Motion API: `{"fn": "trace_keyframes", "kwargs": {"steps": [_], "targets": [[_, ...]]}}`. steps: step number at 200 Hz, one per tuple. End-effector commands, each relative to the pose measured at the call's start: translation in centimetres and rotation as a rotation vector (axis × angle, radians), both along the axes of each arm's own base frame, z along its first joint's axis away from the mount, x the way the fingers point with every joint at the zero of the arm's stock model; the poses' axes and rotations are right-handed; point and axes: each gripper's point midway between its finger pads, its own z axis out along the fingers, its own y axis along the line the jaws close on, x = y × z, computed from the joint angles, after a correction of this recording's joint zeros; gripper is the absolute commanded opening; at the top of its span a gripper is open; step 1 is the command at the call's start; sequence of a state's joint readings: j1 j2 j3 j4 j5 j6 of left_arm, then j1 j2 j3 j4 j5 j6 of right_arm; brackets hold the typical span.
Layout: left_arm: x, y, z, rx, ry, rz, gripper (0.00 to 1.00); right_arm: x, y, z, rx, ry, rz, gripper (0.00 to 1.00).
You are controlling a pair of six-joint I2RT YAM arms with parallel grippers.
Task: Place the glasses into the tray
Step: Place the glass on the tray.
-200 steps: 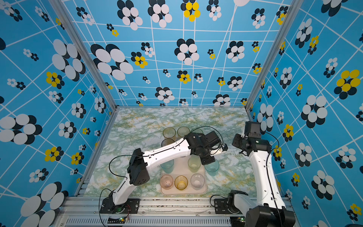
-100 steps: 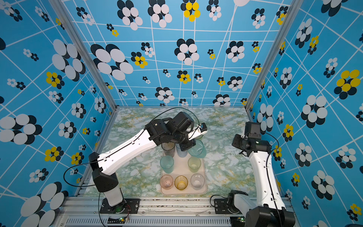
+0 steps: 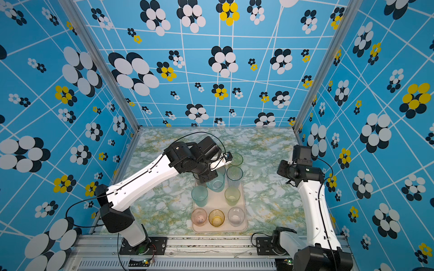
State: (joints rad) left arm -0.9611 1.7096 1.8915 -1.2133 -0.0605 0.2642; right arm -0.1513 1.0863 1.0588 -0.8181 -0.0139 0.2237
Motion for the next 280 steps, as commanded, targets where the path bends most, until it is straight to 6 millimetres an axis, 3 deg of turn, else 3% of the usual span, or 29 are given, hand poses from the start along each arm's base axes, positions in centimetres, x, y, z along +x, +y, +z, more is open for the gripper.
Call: {"fn": "trace_keyframes", "kwargs": {"steps": [1,182,280], "targets": [[-0.5,0.8,-1.8,0.072,0.050,-0.015,0.00,0.0,0.1,-0.1,0.007,-0.004,0.008,0.37],[-0.6,-1.6,-9.0,0.109,0.184,-0.050,0.00,0.0,0.2,0.0,0.009,-0.008,0.016,0.37],[0.3,-1.0,-12.5,0.153,0.206,-0.013,0.00,0.0,0.1,-0.1,0.008,-0.003,0.016,0.37]]}}
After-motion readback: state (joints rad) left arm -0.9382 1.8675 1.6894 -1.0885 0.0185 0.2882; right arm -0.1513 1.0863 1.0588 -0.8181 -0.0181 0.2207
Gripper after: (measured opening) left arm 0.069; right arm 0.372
